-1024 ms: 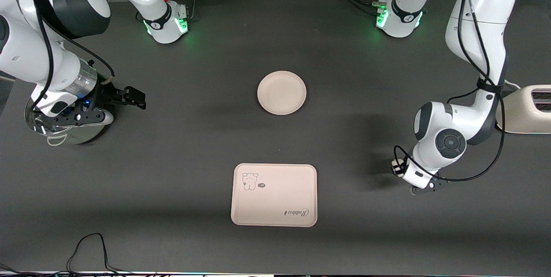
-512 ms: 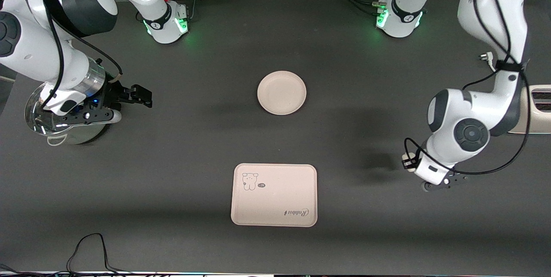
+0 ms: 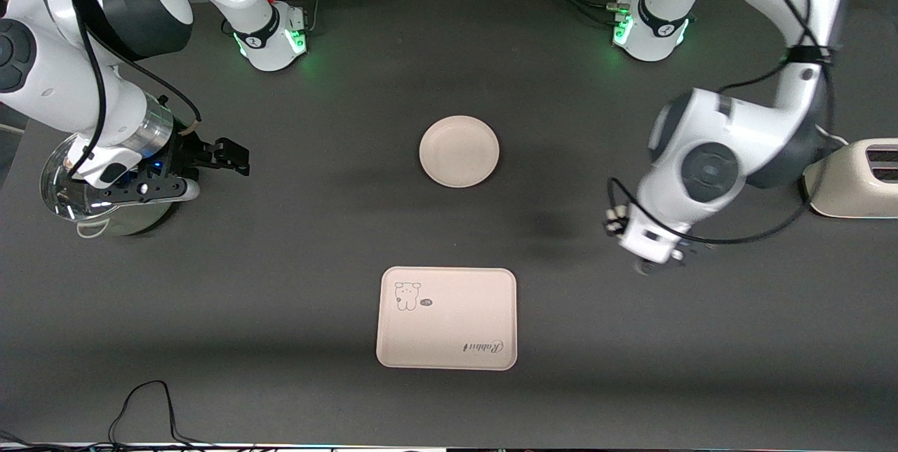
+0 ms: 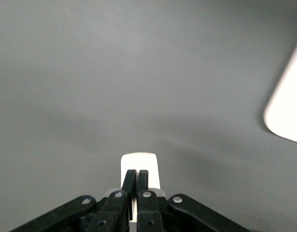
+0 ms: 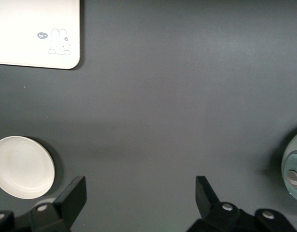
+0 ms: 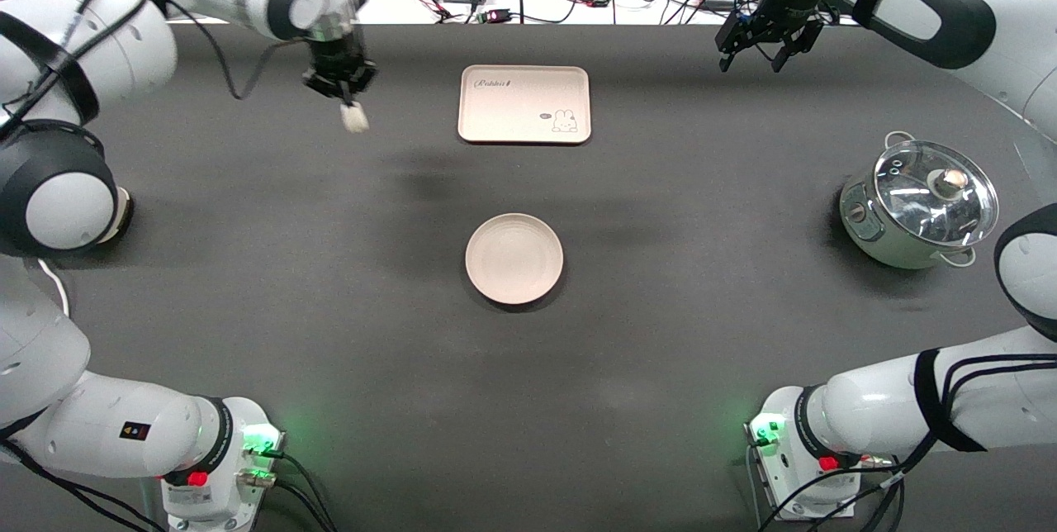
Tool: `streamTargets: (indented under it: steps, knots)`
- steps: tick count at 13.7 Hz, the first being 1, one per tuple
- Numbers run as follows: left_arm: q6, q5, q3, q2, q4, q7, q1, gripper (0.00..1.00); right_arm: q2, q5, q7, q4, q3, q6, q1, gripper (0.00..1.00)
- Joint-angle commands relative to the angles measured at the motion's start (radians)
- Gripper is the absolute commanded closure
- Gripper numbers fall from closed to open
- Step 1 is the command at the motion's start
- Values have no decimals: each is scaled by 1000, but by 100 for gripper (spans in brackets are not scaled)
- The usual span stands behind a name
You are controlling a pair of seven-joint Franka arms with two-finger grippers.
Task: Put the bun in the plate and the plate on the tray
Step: 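Carry the bun with the left gripper over the white plate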
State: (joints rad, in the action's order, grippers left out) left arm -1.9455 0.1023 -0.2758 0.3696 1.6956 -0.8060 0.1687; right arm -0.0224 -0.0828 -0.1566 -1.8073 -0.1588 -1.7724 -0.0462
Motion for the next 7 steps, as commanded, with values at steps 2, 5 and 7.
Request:
streamTargets:
  steps: [2, 5, 7]
  knots:
    - [-44, 7, -80, 8, 10, -269, 124, 100, 19, -96, -21, -26, -2, -68, -4, 0]
    - [-156, 16, -80, 70, 13, -421, 276, 100, -20, -132, -120, -21, -140, -149, -1, 0]
    - [-187, 17, -80, 86, 39, -438, 331, 100, -37, -134, -178, -23, -206, -162, -1, 0]
